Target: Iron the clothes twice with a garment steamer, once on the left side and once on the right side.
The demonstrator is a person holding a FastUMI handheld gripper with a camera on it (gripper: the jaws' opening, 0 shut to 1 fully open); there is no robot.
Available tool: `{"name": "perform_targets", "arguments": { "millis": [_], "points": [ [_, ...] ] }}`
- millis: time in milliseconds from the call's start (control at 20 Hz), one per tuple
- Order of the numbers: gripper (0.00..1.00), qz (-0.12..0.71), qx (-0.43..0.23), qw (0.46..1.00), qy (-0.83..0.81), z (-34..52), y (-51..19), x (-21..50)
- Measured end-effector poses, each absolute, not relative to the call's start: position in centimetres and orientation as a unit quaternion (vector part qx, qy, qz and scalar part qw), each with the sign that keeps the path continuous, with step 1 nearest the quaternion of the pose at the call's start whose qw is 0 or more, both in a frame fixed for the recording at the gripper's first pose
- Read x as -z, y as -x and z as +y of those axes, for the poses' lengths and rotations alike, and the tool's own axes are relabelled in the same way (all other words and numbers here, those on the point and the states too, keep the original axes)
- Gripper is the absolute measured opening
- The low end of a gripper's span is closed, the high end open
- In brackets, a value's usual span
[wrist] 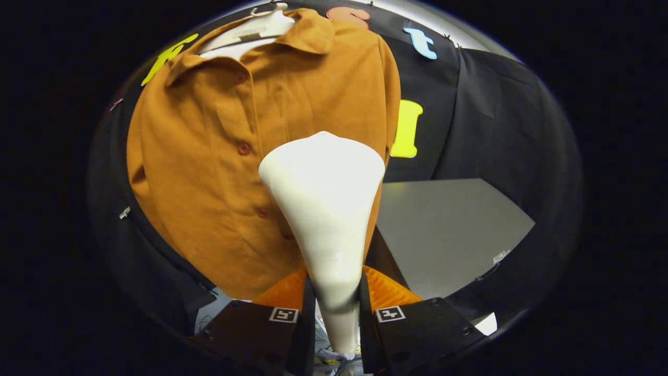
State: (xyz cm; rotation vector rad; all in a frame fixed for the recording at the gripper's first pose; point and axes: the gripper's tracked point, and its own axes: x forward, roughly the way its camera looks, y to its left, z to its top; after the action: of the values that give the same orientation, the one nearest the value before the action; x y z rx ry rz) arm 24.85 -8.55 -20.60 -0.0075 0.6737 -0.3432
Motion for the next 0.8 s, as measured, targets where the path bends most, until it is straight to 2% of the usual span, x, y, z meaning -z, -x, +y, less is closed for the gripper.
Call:
{"name": "perform_targets", "arguments": {
  "millis": [350, 800],
  "points": [
    [0.39, 0.255, 0.101, 0.961, 0.026, -1.0, -27.9, 14.2],
    [0.39, 0.255, 0.072, 0.964, 0.035, 3.2, -31.0, 15.0]
  ]
}}
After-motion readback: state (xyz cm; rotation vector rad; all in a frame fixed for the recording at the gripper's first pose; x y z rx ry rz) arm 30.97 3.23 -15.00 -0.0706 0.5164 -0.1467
